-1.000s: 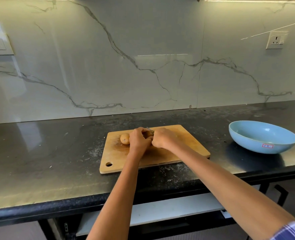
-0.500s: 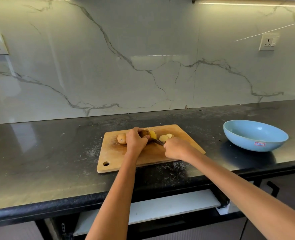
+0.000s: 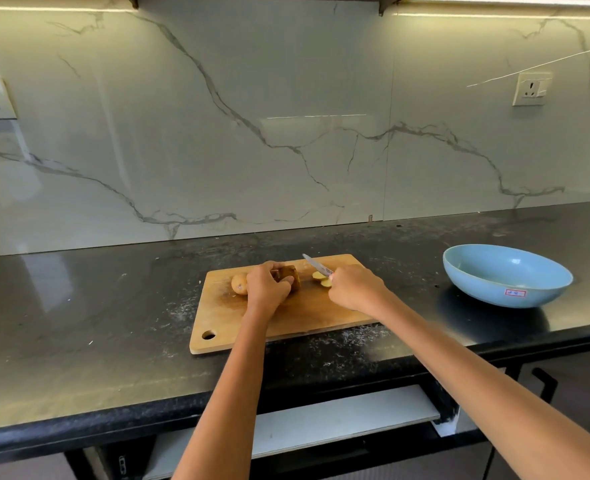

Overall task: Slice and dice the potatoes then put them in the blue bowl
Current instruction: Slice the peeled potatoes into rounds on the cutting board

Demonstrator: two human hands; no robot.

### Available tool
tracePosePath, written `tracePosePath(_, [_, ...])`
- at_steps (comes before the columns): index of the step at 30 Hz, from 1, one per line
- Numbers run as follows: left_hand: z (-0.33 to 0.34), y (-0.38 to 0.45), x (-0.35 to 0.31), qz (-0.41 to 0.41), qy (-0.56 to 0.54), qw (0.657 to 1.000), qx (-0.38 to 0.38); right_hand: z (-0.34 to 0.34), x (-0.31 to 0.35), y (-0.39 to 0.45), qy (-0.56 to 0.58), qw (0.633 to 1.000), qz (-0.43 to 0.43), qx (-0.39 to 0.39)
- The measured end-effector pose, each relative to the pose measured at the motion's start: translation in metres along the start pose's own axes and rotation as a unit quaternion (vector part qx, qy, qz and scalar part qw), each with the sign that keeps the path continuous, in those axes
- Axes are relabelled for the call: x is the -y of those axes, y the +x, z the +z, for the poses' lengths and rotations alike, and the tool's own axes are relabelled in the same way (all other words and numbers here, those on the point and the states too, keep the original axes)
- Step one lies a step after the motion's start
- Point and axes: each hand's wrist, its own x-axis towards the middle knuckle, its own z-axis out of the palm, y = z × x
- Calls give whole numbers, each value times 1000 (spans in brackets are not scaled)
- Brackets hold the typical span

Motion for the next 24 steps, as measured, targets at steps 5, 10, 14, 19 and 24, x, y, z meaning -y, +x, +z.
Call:
tracePosePath(5, [0,-2,0,5,11,1000,-18,7,20,7,6,1000,-17,-9])
tracePosePath(10, [1,-2,0,4,4,1000,-29,8,30,3,1,1000,-14,-28])
tracePosePath(14, [2,-2,1,1,-2,1000,-31,6,33,1,2,999,-13,-34])
tracePosePath(19, [1,-3,1,20,-6,999,-29,8,42,0,-25,999,-1,-37])
tracePosePath(24, [0,-5,1,41,-15,999,-31,15,54,13,0,1000,-1,-24])
